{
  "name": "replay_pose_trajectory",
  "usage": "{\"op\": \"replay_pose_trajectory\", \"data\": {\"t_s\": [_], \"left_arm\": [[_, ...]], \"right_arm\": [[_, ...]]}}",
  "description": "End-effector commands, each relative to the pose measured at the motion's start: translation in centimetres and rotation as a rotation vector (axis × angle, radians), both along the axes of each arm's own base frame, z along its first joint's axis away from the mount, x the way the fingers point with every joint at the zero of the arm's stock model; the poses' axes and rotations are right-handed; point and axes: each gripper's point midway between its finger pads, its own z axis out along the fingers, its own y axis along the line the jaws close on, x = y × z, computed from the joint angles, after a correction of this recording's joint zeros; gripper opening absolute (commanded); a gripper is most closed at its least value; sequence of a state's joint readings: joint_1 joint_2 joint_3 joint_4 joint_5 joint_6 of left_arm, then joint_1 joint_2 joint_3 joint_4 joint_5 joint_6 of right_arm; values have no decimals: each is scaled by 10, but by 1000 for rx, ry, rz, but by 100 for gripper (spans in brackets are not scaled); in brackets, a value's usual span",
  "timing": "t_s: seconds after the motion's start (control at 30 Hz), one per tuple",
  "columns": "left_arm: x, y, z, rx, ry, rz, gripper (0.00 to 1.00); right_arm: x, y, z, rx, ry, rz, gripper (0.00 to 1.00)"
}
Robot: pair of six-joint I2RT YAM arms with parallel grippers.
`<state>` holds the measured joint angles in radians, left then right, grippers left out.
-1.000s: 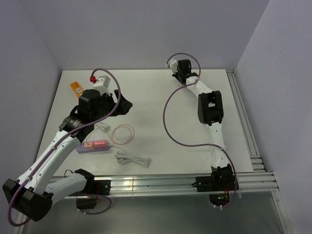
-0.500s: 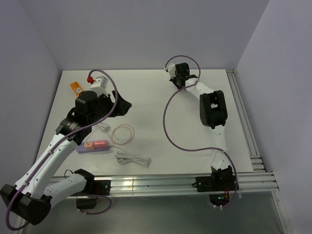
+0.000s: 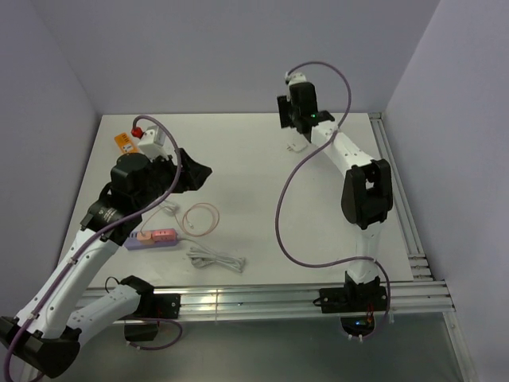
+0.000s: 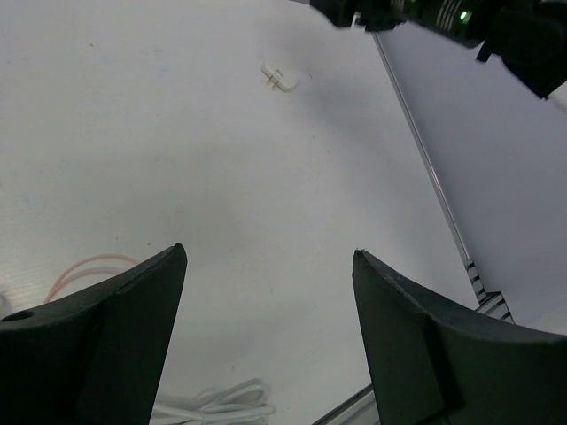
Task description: Insert the plug
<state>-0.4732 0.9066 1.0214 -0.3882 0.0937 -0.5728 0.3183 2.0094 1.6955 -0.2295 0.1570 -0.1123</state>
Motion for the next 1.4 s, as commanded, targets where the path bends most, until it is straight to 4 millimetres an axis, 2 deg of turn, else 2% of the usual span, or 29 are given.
{"op": "replay_pose_trajectory", "data": {"t_s": [0.0,0.03,0.07,0.13,0.17,0.23,0.33,0.43,0.7,0.77,0.8,1.03,1.07,1.1,1.17,1.37], "left_arm": [[-7,-1,14,-37,-17,-8,81],[-7,0,15,-38,-10,1,81],[-7,3,15,-42,-6,18,81],[-3,12,19,-60,4,91,81],[-4,15,17,-59,21,105,81],[1,28,16,-53,36,195,82],[-1,37,9,-27,63,240,82],[-5,36,9,-29,55,220,82],[-14,35,14,-42,17,181,82],[-14,35,11,-31,20,180,82],[-15,36,11,-31,18,178,82],[-16,34,8,-26,11,162,82],[-16,33,7,-25,10,160,82],[-15,33,7,-24,11,161,82],[-14,33,4,-19,14,159,82],[-11,30,-4,-12,28,153,82]], "right_arm": [[5,-7,39,258,49,-304,64],[11,2,62,326,38,-310,71],[3,4,39,332,130,-345,73],[4,11,42,439,155,-428,76],[4,13,36,496,172,-490,77],[3,8,34,517,176,-558,78],[1,12,24,551,197,-612,80],[2,7,-2,544,227,-711,80],[5,-11,-35,476,165,-887,81],[8,-14,-42,445,155,-901,81],[13,-14,-40,451,143,-901,82],[27,-14,-71,377,140,-877,83],[27,-18,-72,351,125,-887,83],[27,-19,-71,331,113,-895,87],[29,-17,-73,305,105,-861,87],[31,-16,-92,252,120,-834,87]]}}
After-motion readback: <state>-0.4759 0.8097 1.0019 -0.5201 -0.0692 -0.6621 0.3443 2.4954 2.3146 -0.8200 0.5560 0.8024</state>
